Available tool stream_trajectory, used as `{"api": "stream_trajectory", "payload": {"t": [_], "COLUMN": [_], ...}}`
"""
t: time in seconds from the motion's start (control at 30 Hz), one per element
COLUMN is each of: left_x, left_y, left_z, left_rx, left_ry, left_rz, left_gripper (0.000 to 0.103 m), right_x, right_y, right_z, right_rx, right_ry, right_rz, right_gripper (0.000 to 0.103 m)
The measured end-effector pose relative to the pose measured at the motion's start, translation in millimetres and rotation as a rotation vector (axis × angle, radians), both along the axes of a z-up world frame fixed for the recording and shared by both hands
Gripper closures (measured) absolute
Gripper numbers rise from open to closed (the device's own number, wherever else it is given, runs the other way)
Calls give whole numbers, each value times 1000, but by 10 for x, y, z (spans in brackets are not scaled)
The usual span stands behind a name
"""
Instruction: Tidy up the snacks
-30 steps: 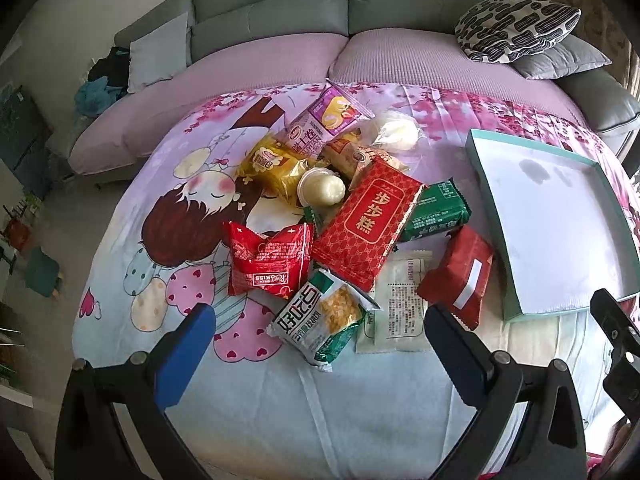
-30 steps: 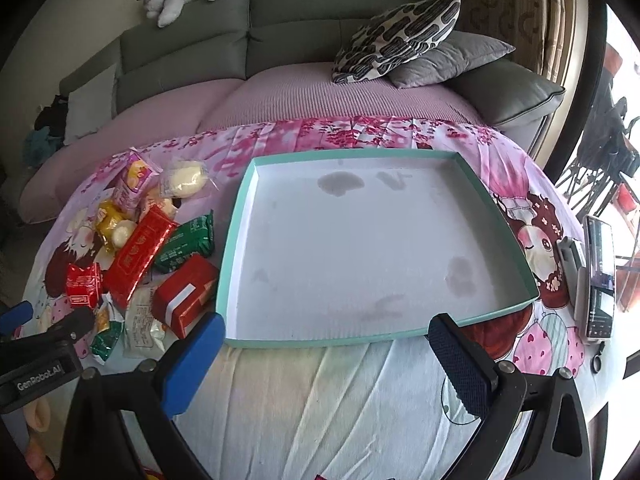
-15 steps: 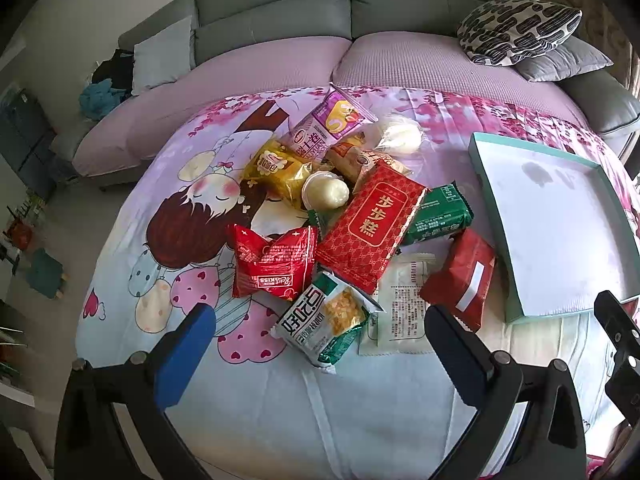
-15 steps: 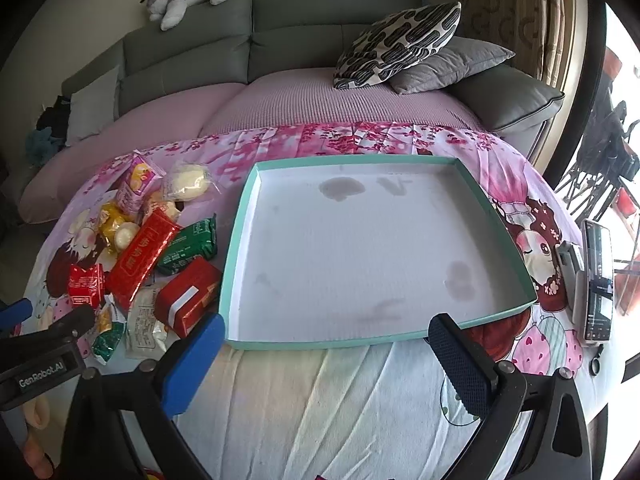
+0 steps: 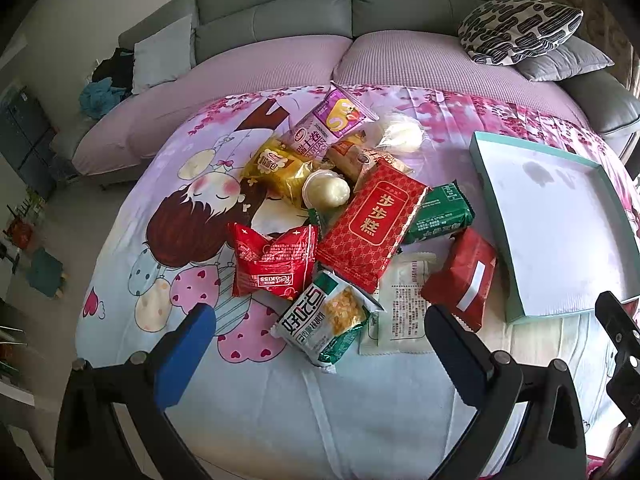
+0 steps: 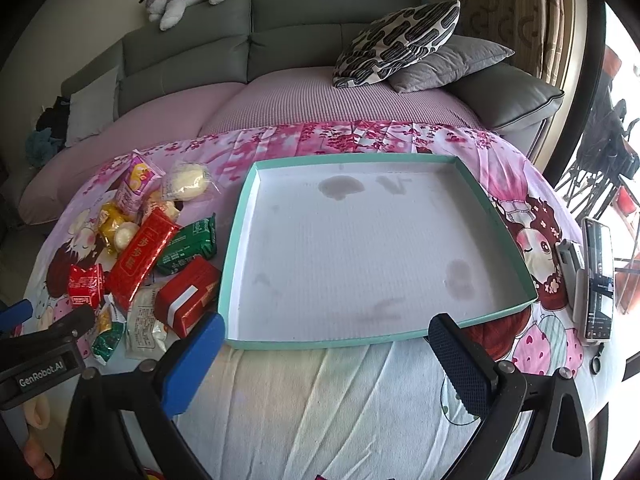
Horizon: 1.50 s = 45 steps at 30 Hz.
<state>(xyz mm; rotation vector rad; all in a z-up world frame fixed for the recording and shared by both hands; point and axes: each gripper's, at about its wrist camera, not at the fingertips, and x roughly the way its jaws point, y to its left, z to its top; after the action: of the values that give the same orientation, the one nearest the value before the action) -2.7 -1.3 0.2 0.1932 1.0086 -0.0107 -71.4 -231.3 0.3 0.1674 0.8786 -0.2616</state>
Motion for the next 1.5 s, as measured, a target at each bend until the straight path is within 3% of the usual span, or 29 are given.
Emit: {"api": "stream_trajectory", "payload": {"t": [0.63,1.13,1.27,1.5], "left_x": [13,31,110,298], "left_y": [-3,142,397,1106], "left_z": [-6,109,208,222], "left_rx": [-5,-80,-165,-268], "left_ry": [7,-19,-40,-60], "left_rz": [3,-4,15,154], "left_gripper": [0,0,0,0], "right_x": [7,64,153,468], "right_y": [7,54,128,489], "right_z": [-24,7,116,140], "right_rx": [4,15,35,108], "right_ry": [8,18,2,4], "right_rz": [2,24,63,192], "right_gripper": [0,0,0,0]}}
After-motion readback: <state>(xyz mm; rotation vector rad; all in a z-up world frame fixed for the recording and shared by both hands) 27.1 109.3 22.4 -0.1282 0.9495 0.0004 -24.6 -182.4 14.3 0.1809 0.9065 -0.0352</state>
